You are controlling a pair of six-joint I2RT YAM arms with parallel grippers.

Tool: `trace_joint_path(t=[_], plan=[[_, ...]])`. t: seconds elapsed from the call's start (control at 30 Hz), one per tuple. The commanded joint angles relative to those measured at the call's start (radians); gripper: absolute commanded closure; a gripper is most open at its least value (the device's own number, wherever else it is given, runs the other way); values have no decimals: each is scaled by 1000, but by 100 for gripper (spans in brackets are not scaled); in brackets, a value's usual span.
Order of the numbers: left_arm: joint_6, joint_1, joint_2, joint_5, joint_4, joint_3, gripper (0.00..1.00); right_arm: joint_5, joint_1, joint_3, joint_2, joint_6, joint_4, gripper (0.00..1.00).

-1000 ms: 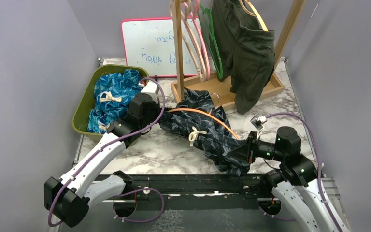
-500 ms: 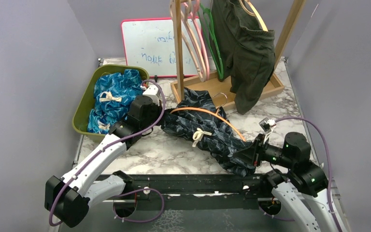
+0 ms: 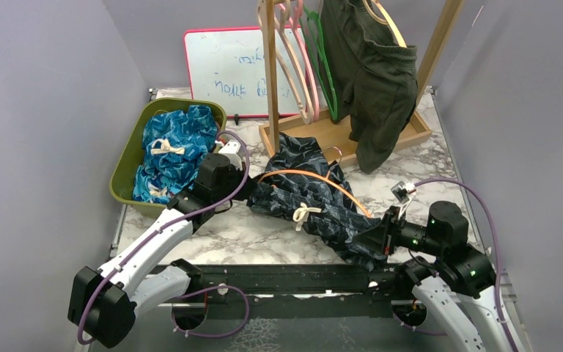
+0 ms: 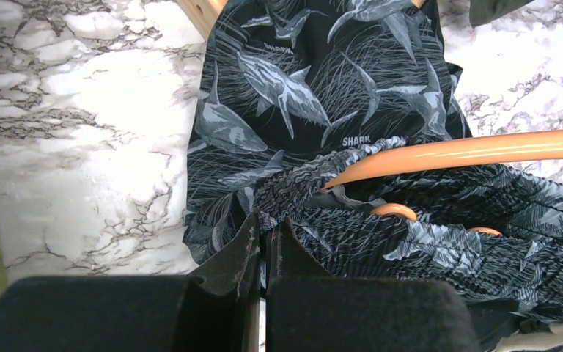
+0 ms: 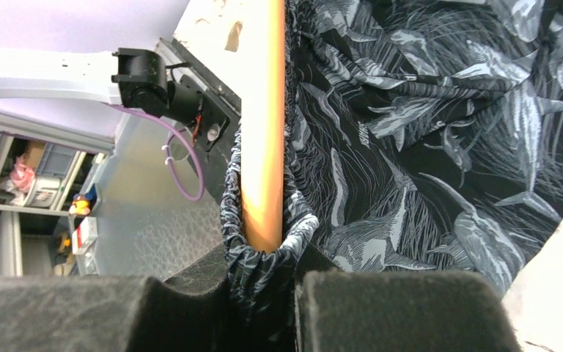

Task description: Remove the shorts from the hanger

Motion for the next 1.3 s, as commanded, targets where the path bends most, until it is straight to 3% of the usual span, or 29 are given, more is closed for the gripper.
trace_joint_path(t=[0.0,0.23,0.67,0.93,1.07,1.27], plan=[[-20,28,-10,-115,-74,-31,100,-12,-11,31,-31,19,201,98],[-59,38,-10,-291,-52,-52,100,-39,-11,64,-69,-6,148,98],[-68,44,-16,-182,-36,-81,100,-45,-12,92,-146,-15,171,98],[-81,44,-26,-17,-2,-108,100,99,-11,44,-102,17,156,98],[-105,44,-26,-104,-35,-111,100,-13,-12,13,-123,49,266,98],[-150,44,-35,-158,9,-121,100,7,-11,20,-190,45,291,98]])
